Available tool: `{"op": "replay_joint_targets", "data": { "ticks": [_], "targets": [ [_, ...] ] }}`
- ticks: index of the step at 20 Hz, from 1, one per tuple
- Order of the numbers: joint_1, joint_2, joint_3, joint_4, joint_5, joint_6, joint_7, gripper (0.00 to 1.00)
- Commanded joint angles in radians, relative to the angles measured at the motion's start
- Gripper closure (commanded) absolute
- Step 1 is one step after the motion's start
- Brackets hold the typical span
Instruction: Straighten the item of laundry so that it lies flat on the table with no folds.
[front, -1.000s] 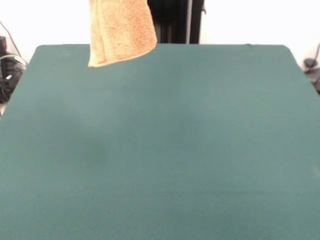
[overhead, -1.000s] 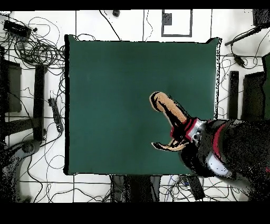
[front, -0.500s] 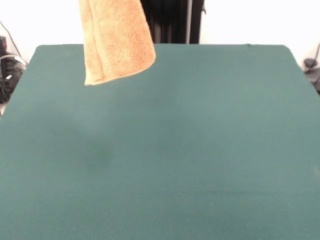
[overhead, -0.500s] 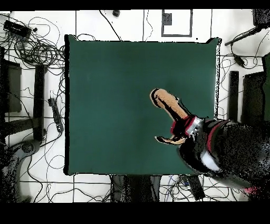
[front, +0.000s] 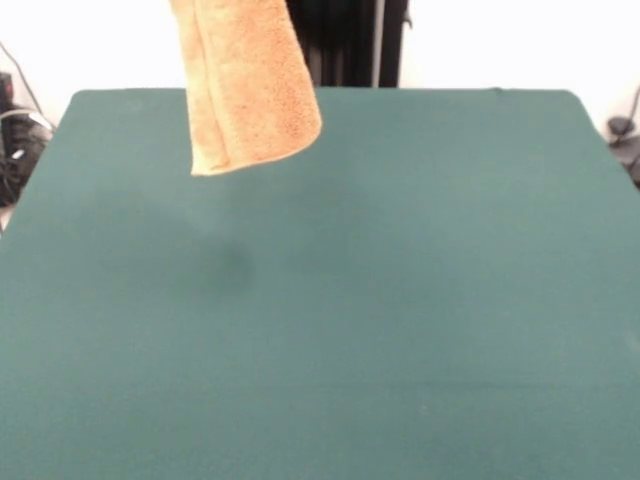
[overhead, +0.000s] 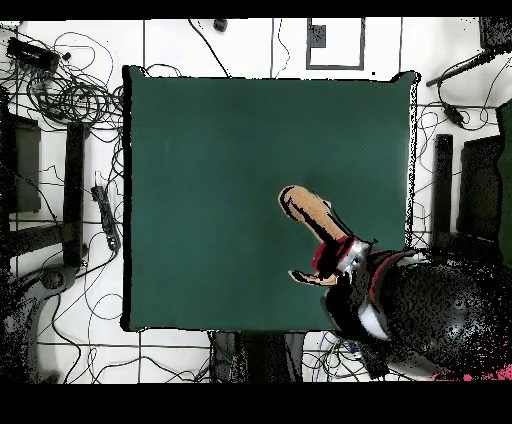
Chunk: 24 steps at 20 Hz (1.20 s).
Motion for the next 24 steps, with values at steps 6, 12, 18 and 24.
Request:
{"op": "replay_joint_targets", "data": {
  "ticks": [6, 12, 18, 24],
  "targets": [
    [-0.034, 0.128, 0.11, -0.089, -0.046, 0.07, -0.197, 1.0],
    [-0.03, 0.316, 0.154, -0.321, -0.111, 0.136, -0.153, 1.0],
    [-0.017, 0.43, 0.164, -0.457, -0.135, 0.164, -0.145, 1.0],
    [-0.018, 0.427, 0.163, -0.472, -0.129, 0.188, -0.155, 1.0]
  ]
}}
